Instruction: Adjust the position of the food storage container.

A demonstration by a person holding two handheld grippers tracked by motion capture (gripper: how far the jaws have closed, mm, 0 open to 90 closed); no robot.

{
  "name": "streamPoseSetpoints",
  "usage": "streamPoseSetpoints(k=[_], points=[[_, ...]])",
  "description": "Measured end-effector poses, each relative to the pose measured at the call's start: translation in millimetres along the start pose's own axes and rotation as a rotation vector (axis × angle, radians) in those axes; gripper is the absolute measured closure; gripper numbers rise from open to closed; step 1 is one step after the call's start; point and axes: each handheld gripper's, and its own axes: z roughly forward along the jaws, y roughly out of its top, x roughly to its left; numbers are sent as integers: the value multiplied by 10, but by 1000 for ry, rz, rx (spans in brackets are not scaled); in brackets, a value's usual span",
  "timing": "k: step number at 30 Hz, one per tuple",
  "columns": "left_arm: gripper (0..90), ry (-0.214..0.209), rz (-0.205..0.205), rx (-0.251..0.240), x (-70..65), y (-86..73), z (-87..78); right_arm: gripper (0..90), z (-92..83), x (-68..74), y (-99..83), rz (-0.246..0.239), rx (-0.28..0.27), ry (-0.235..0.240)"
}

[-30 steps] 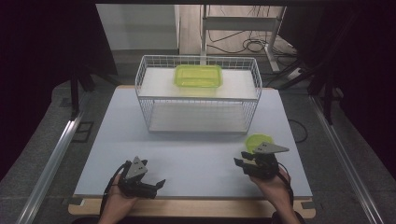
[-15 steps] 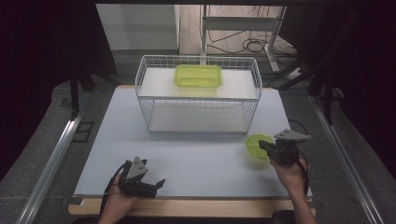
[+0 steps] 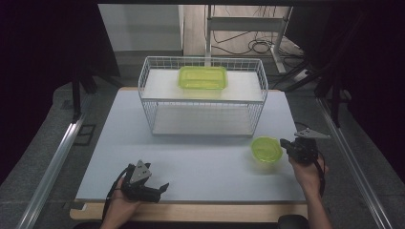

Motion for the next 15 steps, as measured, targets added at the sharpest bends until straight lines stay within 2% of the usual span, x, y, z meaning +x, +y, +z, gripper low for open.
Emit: streamPoseSetpoints(k=[5,15], points=[[32,-3,2,7,0,-3,14,891,40,-44,-51,-4,17,-11],[32,-9,12,15,-25,0,35,889,81,-26,-82,-7,36,-5]])
